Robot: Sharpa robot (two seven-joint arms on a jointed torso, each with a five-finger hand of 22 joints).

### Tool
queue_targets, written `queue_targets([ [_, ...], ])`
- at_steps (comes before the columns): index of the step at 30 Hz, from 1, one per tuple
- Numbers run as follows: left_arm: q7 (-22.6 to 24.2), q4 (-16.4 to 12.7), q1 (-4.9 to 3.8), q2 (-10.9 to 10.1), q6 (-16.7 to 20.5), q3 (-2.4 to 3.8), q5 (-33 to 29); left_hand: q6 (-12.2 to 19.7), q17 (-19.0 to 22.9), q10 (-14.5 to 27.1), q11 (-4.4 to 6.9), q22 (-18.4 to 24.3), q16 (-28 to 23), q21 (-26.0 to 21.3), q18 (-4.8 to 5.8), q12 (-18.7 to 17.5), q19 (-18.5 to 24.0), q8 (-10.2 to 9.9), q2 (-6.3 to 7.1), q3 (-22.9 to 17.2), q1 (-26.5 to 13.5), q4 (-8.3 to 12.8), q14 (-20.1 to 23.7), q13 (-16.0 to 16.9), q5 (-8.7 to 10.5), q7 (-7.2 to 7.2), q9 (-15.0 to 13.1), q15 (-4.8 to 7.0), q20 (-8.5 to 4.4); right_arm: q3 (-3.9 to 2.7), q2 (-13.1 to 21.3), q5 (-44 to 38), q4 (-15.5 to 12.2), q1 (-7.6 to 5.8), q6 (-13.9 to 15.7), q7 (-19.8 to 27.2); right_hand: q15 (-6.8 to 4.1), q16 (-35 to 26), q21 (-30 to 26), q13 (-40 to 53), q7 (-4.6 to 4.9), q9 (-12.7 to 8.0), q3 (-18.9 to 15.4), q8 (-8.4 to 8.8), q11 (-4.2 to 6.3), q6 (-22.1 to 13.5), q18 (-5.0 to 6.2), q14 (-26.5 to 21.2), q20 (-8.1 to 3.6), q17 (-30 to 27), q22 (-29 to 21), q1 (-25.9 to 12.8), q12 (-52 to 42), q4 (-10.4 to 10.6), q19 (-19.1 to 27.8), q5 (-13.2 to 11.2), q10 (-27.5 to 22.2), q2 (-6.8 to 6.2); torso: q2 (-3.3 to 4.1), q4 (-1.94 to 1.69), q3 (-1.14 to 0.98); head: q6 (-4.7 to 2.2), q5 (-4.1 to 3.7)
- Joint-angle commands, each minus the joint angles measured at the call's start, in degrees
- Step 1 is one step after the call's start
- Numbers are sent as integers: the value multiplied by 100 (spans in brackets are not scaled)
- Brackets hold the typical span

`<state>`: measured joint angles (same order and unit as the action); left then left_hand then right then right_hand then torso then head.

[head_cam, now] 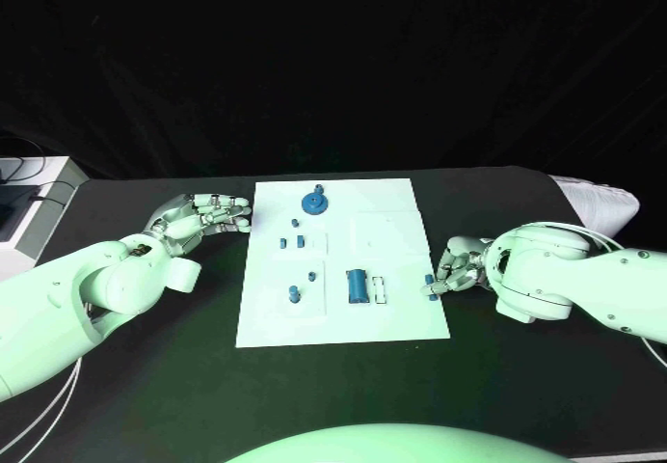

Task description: Assemble the parts on the task board

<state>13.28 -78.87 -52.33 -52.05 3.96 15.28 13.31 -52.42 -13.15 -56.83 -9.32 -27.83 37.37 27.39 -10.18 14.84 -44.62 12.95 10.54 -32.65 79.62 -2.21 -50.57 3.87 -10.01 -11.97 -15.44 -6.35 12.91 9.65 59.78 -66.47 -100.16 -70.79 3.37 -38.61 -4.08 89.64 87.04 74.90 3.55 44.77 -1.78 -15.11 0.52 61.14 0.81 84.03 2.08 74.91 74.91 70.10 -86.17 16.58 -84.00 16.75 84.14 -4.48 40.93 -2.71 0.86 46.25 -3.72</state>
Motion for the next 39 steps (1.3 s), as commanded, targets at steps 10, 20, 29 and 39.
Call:
queue_targets([
  [10, 46, -13, -1, -1, -77, 4, -13, 55, -9, 30, 13, 7, -35, -35, 1, -6, -34, 22, -2, -4, -40, -11, -1, 5, 2, 5, 11, -24, -4, 11, -48, -265, 23, 32, 51, -26, -51, 36, 30, 1310, -47, -120, 1449, 71, 61, -63, -30, 597, -62, 1509, 1442, 881, -4, -2, -533, -38, 429, -97, -3, -2, 6, 3, 7],
  [20, 15, -21, -2, -12, -68, 4, -13, 74, -11, 37, 7, 10, -36, -43, 1, -7, -38, 15, -3, -3, -50, -19, -1, 4, 2, -7, 19, -25, -3, 11, -85, -337, 56, 33, 58, -43, -26, 36, 35, 1304, 3, 7, 2939, -14, 26, -184, -31, 597, -35, 1509, 1443, 744, 17, -310, -534, 383, 420, -663, -8, -1, 7, 6, 13],
  [29, 6, -27, -2, -15, -71, 4, -16, 82, -12, 40, 4, 12, -36, -47, 1, -8, -39, 11, -3, 0, -58, -25, -1, 3, 2, -13, 22, -27, -2, 13, -145, -435, 41, 33, 95, -59, 22, 36, 5, 1292, 71, -31, 3293, 67, -31, -246, -26, 597, 5, 1509, 1435, 506, 44, -535, -525, 733, 406, -842, -7, 1, 6, -2, 31],
  [39, 1, -24, -2, -17, -67, 4, -23, 92, -15, 45, -1, 16, -36, -57, 2, -9, -42, 8, -3, 4, -76, -39, -3, 3, 2, -19, 28, -30, 0, 13, -135, -285, -49, 31, 195, -31, 25, 36, 2, 1297, 75, -18, 3439, 55, -34, -208, -25, 597, 12, 1509, 1434, 361, 35, -716, -524, 1011, 410, -905, -7, 0, 5, -5, 38],
])
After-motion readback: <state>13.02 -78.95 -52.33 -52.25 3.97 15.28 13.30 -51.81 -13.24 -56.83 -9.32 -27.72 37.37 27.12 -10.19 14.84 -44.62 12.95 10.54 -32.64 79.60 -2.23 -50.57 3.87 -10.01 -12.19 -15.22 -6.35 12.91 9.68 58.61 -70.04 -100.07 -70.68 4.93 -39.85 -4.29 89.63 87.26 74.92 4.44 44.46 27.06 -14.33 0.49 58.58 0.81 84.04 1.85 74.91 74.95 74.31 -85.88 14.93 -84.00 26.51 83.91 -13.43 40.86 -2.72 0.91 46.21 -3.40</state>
